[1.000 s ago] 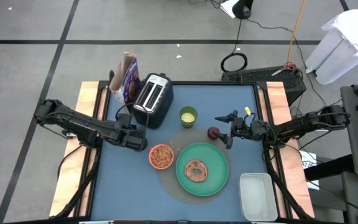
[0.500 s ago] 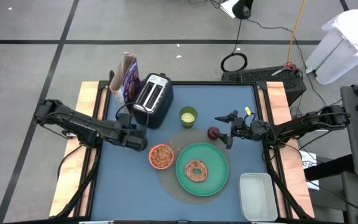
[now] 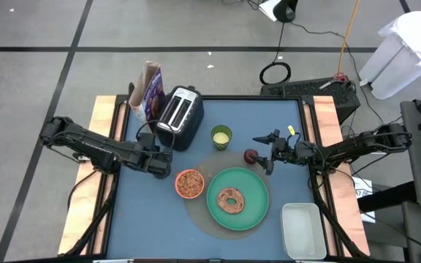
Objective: Arrange a breakfast setting
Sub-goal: Put the spoon beside the orange bowl
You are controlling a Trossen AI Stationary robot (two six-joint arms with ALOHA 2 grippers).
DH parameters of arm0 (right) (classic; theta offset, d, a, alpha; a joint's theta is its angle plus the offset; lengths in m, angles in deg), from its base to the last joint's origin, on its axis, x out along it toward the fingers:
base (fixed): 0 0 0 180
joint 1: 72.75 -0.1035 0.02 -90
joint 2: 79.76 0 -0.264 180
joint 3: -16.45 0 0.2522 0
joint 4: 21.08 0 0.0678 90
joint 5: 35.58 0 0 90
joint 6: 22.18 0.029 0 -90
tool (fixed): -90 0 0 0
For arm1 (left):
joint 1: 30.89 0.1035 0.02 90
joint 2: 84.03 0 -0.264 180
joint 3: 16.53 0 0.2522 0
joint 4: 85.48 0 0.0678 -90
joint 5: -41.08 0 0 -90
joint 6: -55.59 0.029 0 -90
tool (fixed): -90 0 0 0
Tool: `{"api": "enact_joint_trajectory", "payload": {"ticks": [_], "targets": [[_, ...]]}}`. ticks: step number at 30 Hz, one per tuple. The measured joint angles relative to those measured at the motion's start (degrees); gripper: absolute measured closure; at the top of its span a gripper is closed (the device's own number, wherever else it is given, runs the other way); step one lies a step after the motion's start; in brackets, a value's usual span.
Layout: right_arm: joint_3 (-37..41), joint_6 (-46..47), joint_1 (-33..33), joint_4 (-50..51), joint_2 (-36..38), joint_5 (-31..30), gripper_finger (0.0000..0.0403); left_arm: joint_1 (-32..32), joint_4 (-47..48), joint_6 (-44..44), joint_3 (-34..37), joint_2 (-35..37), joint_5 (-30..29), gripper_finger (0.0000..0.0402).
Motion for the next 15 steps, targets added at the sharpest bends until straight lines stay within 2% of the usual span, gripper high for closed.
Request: {"api": "enact_joint_trajectory", "payload": {"ticks": [7,15], "targets": [[0.0,0.0,0.0,0.0,0.0,0.0,0.0046,0.0,0.1,0.8,-1.0,0.4,0.9,0.0389],[0.0,0.0,0.0,-0.6,0.0,0.0,0.0046,0.0,1.6,5.0,-5.8,0.9,0.4,0.0389]]}}
